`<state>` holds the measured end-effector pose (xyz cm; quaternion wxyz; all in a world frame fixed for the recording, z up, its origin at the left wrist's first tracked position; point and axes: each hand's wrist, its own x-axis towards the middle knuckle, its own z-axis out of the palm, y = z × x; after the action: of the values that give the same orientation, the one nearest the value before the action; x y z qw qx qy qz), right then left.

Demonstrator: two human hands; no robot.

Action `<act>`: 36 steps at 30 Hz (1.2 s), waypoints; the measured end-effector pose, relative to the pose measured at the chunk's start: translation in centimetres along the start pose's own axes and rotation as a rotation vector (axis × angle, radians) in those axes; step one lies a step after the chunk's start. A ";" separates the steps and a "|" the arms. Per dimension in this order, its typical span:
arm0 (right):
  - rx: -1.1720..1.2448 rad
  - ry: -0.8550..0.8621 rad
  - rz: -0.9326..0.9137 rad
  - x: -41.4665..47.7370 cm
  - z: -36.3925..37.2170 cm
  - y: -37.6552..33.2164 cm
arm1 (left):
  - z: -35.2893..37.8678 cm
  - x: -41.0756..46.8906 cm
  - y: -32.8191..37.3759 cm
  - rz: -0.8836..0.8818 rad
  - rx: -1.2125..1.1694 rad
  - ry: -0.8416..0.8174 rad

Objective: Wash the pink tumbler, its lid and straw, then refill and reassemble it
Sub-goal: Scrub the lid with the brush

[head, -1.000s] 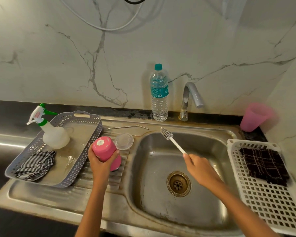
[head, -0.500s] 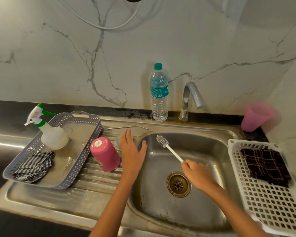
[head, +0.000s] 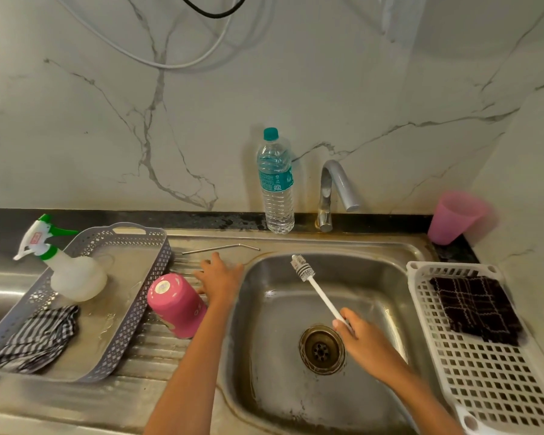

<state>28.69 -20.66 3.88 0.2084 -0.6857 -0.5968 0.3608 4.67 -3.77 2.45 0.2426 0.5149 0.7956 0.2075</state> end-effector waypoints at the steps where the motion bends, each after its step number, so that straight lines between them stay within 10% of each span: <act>1: -0.006 0.005 -0.008 -0.3 0.1 -0.3 | -0.3 -0.4 0.3 -0.007 -0.129 -0.021; 5: -0.237 0.037 -0.118 -1.3 0.4 -2.2 | -0.9 -3.1 1.0 -0.306 -0.924 -0.430; 11: -0.553 0.156 -0.148 -1.2 0.0 -4.2 | 0.4 -7.9 0.8 -0.241 -1.101 -0.667; 36: -0.765 0.196 -0.115 -1.3 -1.3 -5.2 | -0.8 -5.5 0.3 0.125 -0.785 -0.705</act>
<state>26.15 -20.66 8.81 0.0139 -0.7104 -0.7029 0.0331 6.34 -8.77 4.25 0.6570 0.4704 0.4960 0.3180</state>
